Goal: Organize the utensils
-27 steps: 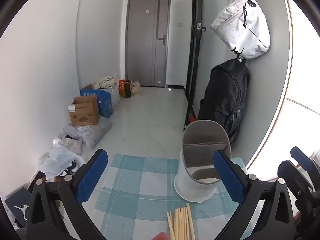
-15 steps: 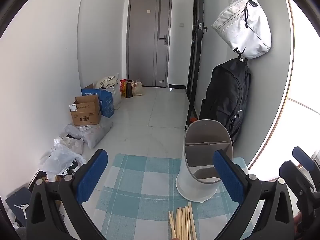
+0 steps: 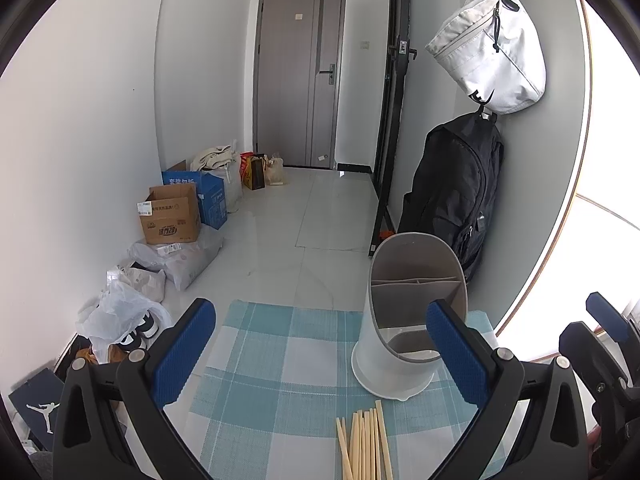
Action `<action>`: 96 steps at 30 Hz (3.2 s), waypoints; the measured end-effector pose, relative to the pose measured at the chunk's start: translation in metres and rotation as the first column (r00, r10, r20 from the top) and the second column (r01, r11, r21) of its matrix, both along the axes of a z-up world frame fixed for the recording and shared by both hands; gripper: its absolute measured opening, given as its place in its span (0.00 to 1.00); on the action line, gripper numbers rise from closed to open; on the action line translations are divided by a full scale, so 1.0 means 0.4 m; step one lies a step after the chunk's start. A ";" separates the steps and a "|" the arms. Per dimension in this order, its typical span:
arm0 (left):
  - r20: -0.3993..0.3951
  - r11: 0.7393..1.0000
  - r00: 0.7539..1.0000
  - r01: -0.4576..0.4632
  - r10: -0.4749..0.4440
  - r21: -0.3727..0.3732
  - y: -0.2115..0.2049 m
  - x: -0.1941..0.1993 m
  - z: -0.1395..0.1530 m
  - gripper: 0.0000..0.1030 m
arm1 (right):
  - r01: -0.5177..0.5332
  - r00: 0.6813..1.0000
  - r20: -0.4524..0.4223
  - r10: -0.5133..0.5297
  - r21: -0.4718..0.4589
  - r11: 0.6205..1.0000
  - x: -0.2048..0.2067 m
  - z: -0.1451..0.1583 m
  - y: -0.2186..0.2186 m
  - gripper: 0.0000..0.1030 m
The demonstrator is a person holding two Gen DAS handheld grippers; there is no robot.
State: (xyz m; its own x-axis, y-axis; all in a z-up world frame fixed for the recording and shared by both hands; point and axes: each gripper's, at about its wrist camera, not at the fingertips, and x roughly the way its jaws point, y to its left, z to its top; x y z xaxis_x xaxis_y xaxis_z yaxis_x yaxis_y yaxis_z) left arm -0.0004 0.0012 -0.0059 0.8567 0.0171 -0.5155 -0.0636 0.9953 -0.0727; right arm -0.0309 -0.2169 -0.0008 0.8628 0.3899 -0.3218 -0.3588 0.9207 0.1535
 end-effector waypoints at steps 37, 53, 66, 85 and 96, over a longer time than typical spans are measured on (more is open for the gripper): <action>-0.028 1.000 1.000 0.003 -0.003 0.002 -0.008 0.009 -0.010 0.99 | -0.002 1.000 0.000 0.002 -0.001 1.000 -0.003 0.003 0.007 1.00; -0.056 1.000 0.998 0.022 -0.023 -0.020 -0.006 0.020 -0.022 0.99 | -0.004 1.000 -0.010 0.004 0.000 1.000 0.004 -0.002 0.011 1.00; -0.345 0.977 0.927 0.080 -0.146 -0.199 0.048 0.072 -0.175 0.93 | 0.049 0.988 -0.145 -0.050 -0.014 0.999 0.059 -0.045 -0.006 1.00; -0.672 0.947 0.686 0.086 -0.281 -0.308 -0.016 0.133 -0.319 0.26 | 0.037 0.958 -0.288 -0.011 0.087 0.996 0.120 -0.086 -0.035 1.00; -0.686 0.949 0.682 0.039 -0.255 -0.314 0.001 0.150 -0.289 0.01 | 0.044 0.957 -0.289 -0.023 0.069 0.997 0.125 -0.086 -0.035 1.00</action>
State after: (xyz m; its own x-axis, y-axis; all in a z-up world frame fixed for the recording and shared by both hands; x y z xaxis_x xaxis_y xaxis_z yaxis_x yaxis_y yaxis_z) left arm 0.0597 0.0016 -0.1215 0.2079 -0.2985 -0.9315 -0.0581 0.9469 -0.3164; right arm 0.0190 -0.2307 -0.0351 0.7511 0.3943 -0.5295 -0.2586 0.9137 0.3136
